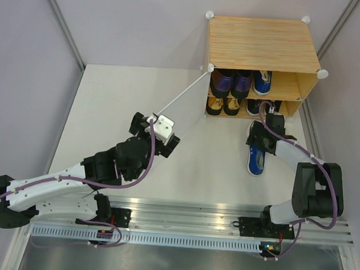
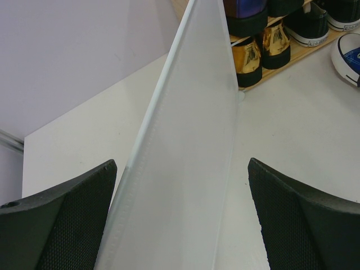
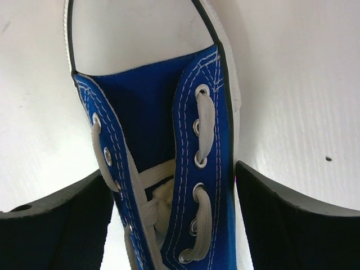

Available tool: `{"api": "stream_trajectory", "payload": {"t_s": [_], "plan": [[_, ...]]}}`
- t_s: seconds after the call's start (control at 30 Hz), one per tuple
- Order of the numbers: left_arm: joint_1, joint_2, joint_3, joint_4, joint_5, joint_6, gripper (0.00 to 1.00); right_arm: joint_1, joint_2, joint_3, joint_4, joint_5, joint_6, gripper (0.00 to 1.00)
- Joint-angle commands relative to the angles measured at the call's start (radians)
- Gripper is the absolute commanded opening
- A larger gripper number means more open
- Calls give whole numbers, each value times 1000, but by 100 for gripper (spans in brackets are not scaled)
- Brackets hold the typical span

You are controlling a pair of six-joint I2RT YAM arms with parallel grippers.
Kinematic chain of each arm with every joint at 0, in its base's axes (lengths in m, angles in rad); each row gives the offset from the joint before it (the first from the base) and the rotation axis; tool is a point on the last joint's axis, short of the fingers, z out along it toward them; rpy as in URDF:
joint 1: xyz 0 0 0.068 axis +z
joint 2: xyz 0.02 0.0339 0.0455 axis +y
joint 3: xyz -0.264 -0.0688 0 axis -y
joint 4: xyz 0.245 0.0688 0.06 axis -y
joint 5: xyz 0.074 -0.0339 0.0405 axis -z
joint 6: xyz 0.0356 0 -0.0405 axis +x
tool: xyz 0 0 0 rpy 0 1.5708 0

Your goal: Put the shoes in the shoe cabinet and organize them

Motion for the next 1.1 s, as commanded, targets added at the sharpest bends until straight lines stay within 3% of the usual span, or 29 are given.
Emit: {"api": "stream_trajectory", "payload": {"t_s": [0.0, 0.13, 0.2, 0.6, 0.7, 1.07], "plan": [[5, -6, 17, 5, 12, 16, 100, 13, -56, 26, 105, -54, -39, 71], [5, -6, 17, 2, 13, 19, 100, 26, -78, 9, 105, -37, -33, 94], [5, -6, 17, 3, 13, 18, 100, 38, -111, -6, 93, -14, -17, 98], [5, -1, 20, -4, 16, 13, 100, 169, -390, -160, 11, 152, 130, 98], [3, 2, 20, -4, 13, 13, 100, 214, -424, -180, -39, 237, 204, 98], [5, 18, 20, -9, 11, 15, 99, 230, -426, -269, -49, 265, 291, 98]]}}
